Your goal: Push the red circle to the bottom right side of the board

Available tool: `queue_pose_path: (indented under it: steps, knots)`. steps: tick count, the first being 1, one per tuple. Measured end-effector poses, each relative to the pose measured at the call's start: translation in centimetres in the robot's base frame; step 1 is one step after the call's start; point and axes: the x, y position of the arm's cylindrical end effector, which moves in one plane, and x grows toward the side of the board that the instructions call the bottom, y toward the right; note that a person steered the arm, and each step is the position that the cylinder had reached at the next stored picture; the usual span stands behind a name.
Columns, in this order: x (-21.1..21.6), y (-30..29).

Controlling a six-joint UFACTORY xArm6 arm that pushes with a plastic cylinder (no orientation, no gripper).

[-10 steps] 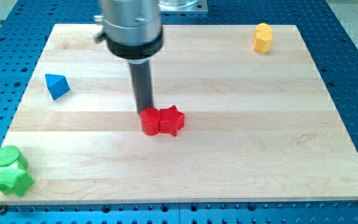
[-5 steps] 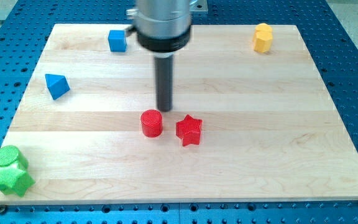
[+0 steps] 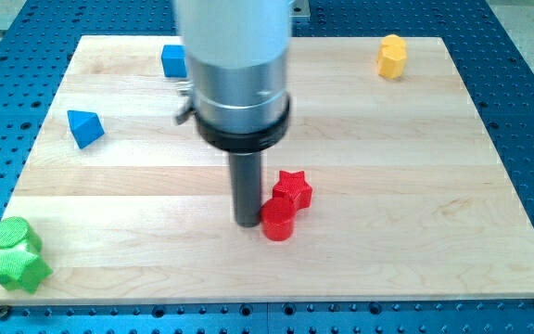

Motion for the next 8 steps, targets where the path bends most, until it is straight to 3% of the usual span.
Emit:
queue_pose_path:
  steps: [1,3,4,7,8]
  knots:
    - [-0.8,3.0]
    - [2.4,2.8]
    - [4.5,11.3]
    - [8.7,10.1]
    - [8.6,15.5]
